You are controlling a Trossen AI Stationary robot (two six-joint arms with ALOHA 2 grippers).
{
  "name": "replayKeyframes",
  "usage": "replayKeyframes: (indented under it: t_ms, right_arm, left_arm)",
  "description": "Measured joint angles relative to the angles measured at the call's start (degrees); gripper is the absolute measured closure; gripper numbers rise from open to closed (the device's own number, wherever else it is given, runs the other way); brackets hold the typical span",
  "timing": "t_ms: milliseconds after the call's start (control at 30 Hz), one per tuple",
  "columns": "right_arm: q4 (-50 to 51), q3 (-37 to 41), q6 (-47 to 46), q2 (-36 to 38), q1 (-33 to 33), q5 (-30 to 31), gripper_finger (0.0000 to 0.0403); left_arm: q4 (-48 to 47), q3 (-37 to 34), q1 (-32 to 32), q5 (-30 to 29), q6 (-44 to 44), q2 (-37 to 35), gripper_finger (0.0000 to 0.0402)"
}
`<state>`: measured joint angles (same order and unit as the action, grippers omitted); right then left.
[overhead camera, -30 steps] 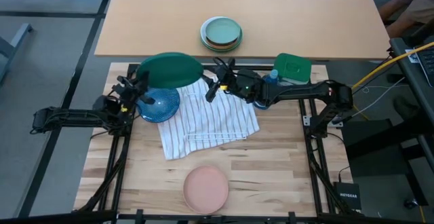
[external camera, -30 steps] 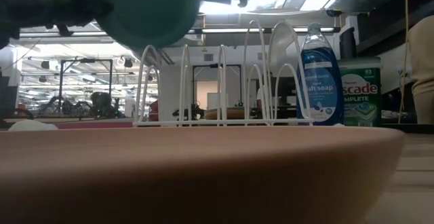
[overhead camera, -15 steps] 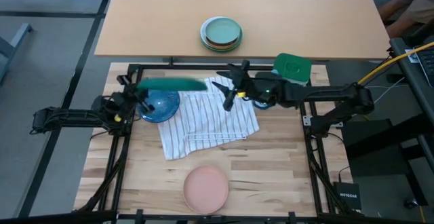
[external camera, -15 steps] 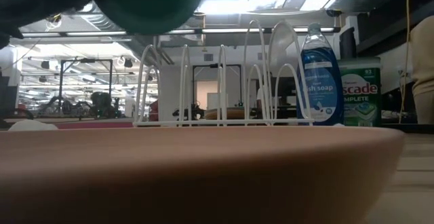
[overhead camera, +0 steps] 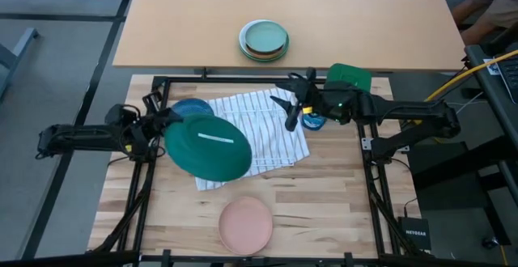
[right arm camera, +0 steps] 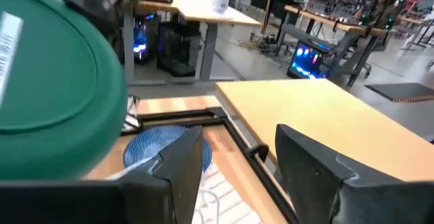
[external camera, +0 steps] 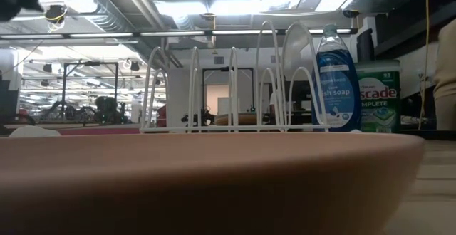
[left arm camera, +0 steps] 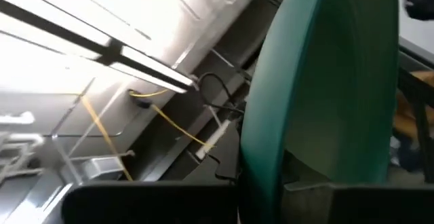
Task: Sort dishes
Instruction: Put the green plate in the dish rack
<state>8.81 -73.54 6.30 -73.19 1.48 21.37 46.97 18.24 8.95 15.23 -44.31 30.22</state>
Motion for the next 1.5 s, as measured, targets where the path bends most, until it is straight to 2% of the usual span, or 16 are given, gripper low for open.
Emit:
replayKeyframes:
  t_ms: [167,267,467,633,700,1000,1300,1500]
  right_arm:
    - [3.3,0.0,0.0,0.1,0.0,0.0,0.0217]
    - [4.8,0.0,0.0,0.1,0.0,0.0,0.0217]
    - [9.1,0.0,0.1,2.1,0.0,0.0,0.0217]
    - [13.1,0.0,0.2,5.5,0.0,0.0,0.0217]
    - [14.8,0.0,0.2,7.0,0.0,0.0,0.0217]
    - [22.4,0.0,0.0,10.3,0.0,0.0,0.0217]
    - [23.4,0.0,0.0,10.4,0.0,0.0,0.0217]
    - [24.7,0.0,0.0,10.4,0.0,0.0,0.0217]
  left_arm:
    - [-11.6,10.8,0.0,0.8,-5.3,7.6,0.0394]
    - [-16.5,16.9,0.0,4.0,-9.5,12.8,0.0394]
    - [-21.4,26.9,0.5,15.5,-16.6,20.8,0.0394]
    - [-26.1,33.1,2.7,28.2,-19.0,26.1,0.0394]
    - [-26.4,35.1,3.7,31.0,-19.4,28.6,0.0394]
    - [-26.4,44.8,7.3,34.7,-22.1,40.9,0.0394]
    - [-26.6,56.5,11.4,35.7,-21.8,53.0,0.0394]
    - [-26.7,61.0,15.3,41.6,-20.2,58.5,0.0395]
